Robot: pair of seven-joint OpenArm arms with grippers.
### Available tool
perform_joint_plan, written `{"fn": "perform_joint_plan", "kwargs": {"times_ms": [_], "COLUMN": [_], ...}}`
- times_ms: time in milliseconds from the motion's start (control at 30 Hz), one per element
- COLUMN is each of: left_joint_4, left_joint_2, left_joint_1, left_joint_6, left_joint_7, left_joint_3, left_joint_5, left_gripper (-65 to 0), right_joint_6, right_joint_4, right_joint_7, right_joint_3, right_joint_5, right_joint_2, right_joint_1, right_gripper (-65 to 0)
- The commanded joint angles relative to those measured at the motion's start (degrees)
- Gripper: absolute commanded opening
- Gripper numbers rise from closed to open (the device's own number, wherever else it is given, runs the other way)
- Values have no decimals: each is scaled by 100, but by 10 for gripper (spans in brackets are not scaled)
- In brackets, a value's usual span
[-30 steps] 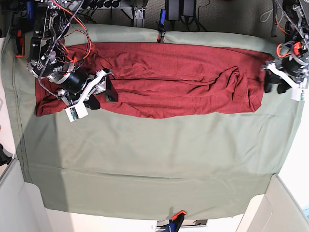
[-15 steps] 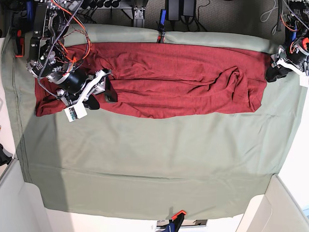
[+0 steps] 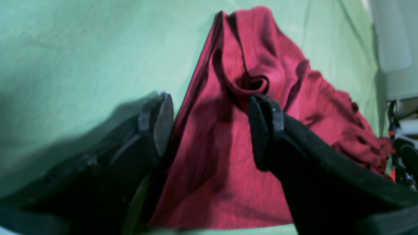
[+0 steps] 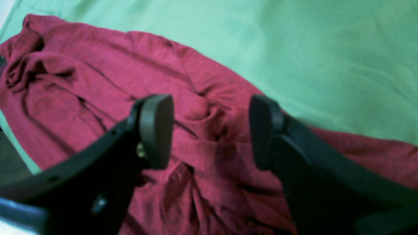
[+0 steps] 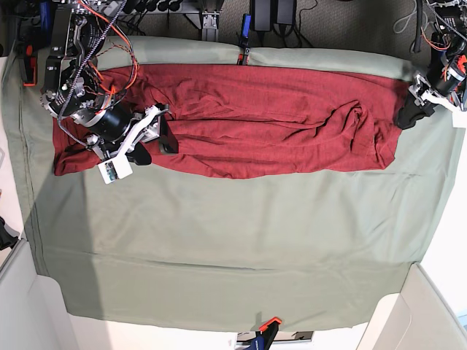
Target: Fold the T-shirt properly
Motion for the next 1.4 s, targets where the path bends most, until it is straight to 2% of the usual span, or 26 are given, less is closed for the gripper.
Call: {"fn": "perform_joint_plan", "kwargs": {"times_ms": [0,133,300,600,1000,1233,1300,1367], "left_joint_4": [-31,-264,-273,-273,-249,61,142,208], "left_joint_2": [-142,-142,-140,-138,-125,-122,-120,-85], "left_joint_1": [-79,-205,-197,-203,-199,-199,-201,-203], "left_joint_6": [-59,-70,-84,-84,-84,-84,-84,-84], "left_joint_7": [-2,120,527,535,804,804,776,638], "left_joint_3": [-33,-33,9,774,981,1545,1707,1766], "left_joint_5": [-76,-229,-632,-629,-632,-623,-538,-334], "left_gripper": [-253,-253,-253,-253,-254,-255,-280,-346], "right_joint_6": [20,20,22,20,20,20,20,20], "right_joint_4": [107,107,107,107,107,107,107,107], "right_joint_7": [92,70,70,66,68,74,74,74], "right_joint_3": [7,7,7,7,7,7,7,7], "right_joint_5": [111,111,109,111,111,111,109,109], "right_joint_2": [13,13,13,13,13,13,13,13], "right_joint_1": [76,76,76,76,76,76,76,76], "right_gripper": [-281,-281,-281,-281,-281,-281,-281,-281]}}
